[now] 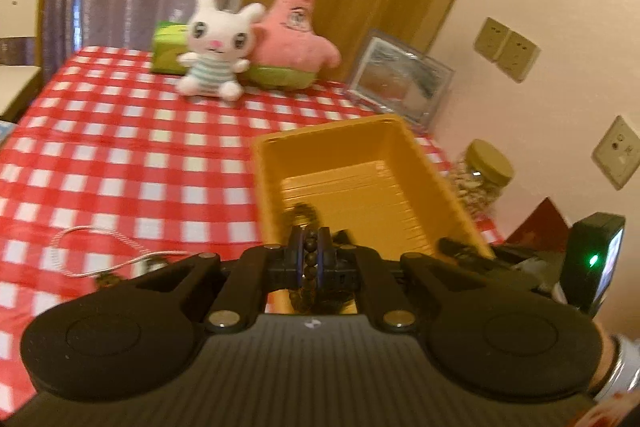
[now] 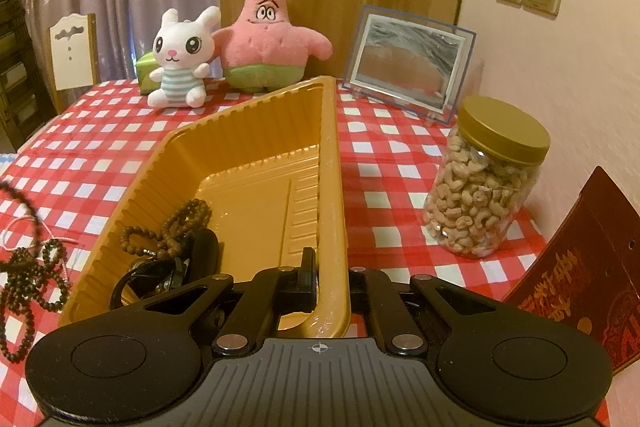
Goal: Organize jewelry
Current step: 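Carry the bead strand into the orange tray and open the left tool, then grasp the white pearl necklace on the cloth with the left tool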
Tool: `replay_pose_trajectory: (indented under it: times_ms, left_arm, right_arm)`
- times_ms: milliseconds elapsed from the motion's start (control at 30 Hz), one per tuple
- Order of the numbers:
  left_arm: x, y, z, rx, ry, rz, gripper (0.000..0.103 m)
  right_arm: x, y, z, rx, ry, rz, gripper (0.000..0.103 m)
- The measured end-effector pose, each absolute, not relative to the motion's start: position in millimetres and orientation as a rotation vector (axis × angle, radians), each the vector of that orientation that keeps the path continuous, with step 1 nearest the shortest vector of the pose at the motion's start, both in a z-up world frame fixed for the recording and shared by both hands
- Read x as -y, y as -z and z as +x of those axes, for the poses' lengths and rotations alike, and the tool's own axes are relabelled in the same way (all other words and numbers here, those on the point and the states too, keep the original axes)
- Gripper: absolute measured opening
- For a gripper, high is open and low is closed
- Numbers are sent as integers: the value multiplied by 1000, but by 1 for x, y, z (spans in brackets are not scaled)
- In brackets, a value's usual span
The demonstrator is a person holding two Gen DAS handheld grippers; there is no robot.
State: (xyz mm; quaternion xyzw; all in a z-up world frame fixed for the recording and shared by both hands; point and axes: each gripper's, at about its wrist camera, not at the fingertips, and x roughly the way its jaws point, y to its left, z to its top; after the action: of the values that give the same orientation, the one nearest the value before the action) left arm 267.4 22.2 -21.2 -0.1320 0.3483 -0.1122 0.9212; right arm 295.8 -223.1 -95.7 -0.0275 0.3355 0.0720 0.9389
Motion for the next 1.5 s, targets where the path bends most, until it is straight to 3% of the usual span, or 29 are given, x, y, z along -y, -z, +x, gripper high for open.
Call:
replay_pose_trajectory:
  times_ms: [700, 1000, 1200, 1500]
  left_arm:
    - [63, 51, 327, -797, 300, -274, 7]
    - [56, 47, 325, -797, 267, -284, 27]
    - [33, 42, 313, -781, 204, -287, 35]
    - [-32, 44, 279, -786, 45, -293, 38]
  right_arm:
    - [224, 93, 299, -685, -172, -41, 5]
    - [225, 94, 300, -692, -173, -30, 5]
    - [226, 94, 300, -692, -172, -29, 5]
    - [226, 94, 301, -693, -171, -30, 5]
